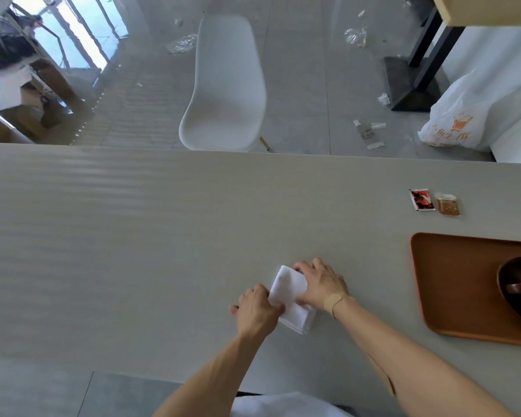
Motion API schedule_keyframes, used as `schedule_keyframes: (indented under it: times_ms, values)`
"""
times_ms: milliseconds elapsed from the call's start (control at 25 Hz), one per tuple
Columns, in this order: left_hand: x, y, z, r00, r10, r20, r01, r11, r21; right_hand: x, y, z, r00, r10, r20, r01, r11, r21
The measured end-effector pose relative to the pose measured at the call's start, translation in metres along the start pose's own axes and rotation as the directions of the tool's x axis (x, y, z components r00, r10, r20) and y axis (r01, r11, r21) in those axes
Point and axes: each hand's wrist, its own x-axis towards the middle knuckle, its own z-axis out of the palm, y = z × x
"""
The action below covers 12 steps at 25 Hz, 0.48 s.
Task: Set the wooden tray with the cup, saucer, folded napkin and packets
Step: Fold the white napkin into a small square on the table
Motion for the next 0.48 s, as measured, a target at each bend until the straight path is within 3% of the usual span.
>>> schedule_keyframes:
  times_ms: [200, 320, 480]
  values:
    - [0.0, -0.006, -0.006, 0.985, 0.171, 0.035, -0.169, 0.984, -0.052, -0.018, 0.015, 0.007, 0.999, 0.044, -0.002, -0.041, 0.952, 0.304]
    - [-0.006, -0.007, -0.011, 0.952, 0.301, 0.049, -0.289, 0.942, -0.171, -0.039, 0.02, 0.009, 0.997, 0.078, -0.015, -0.056, 0.824, 0.563]
    - [-0.013, -0.01, -0.019, 0.914, 0.402, 0.05, -0.359, 0.862, -0.357, -0.075, 0.021, 0.014, 0.996, 0.076, -0.04, -0.017, 0.63, 0.777]
